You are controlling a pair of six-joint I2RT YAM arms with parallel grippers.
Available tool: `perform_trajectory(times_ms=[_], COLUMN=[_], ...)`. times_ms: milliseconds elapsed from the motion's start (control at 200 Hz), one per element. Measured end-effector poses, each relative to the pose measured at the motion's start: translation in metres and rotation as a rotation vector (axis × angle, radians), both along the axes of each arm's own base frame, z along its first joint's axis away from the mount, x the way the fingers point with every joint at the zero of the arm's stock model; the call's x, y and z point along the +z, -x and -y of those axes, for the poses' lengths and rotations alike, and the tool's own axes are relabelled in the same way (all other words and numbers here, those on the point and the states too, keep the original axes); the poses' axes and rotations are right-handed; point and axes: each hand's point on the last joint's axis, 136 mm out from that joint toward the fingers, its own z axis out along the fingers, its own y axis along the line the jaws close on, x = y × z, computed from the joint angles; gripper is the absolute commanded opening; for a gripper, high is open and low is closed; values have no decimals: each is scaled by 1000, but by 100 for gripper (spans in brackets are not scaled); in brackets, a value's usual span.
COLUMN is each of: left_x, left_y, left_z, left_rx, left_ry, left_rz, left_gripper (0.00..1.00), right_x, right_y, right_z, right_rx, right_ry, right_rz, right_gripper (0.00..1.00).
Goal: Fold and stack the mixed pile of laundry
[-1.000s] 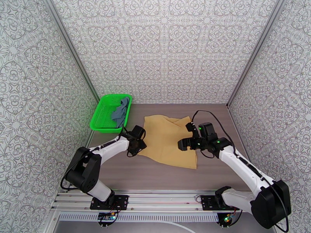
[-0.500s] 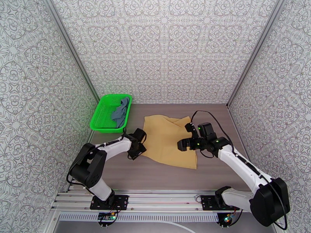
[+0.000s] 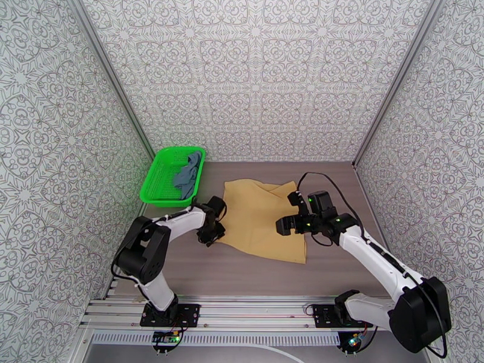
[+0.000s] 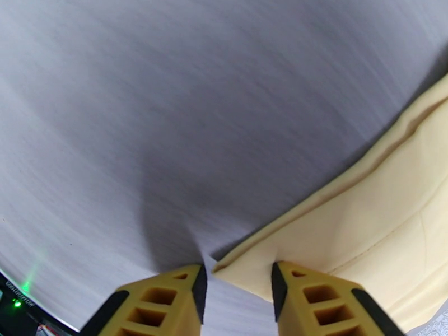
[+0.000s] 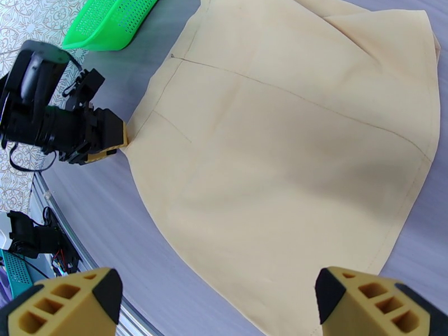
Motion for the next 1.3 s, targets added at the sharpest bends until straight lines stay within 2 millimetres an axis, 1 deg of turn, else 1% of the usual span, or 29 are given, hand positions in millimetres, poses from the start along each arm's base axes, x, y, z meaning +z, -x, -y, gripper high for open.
perform_trajectory(times_ms=[210,350,425,490,680,780,860,960,970,1025,1090,1195,1300], left_x=[-2,-3,-3,-3,-1,5,9,14,17,26,43,63,66], left_y=[0,-2,-4,-5,-6,-11,-20,-36,-40,-48,-61,-77,-83], left_z=[0,3,4,5,6,5,-5,-28,-33,-46,-62,-78,-87], left_rx=[-32,-44,-53,-59,-75,-100,-107,-84,-73,-57,-41,-34,-39], left_ry=[-23,-21,-13,-8,-4,5,-5,-15,-16,-15,-12,-1,19], left_rz=[-53,-64,-58,-54,-41,-11,21,60,70,99,155,233,261], left_gripper=[36,21,11,0,0,0,0,0,0,0,0,0,0], right_x=[4,8,8,8,5,3,-1,-13,-14,-24,-39,-61,-78], right_y=[1,2,2,3,4,6,10,19,20,28,40,69,95], right_z=[0,1,1,1,2,2,-1,-13,-14,-21,-32,-51,-68], right_rx=[0,0,0,0,-1,1,12,52,57,87,136,249,363], right_ry=[-5,-10,-11,-10,-7,-2,14,52,57,88,137,233,318], right_rz=[11,24,25,24,16,10,4,-19,-22,-45,-73,-107,-118], right_gripper=[96,96,96,96,96,96,96,95,95,94,93,91,88])
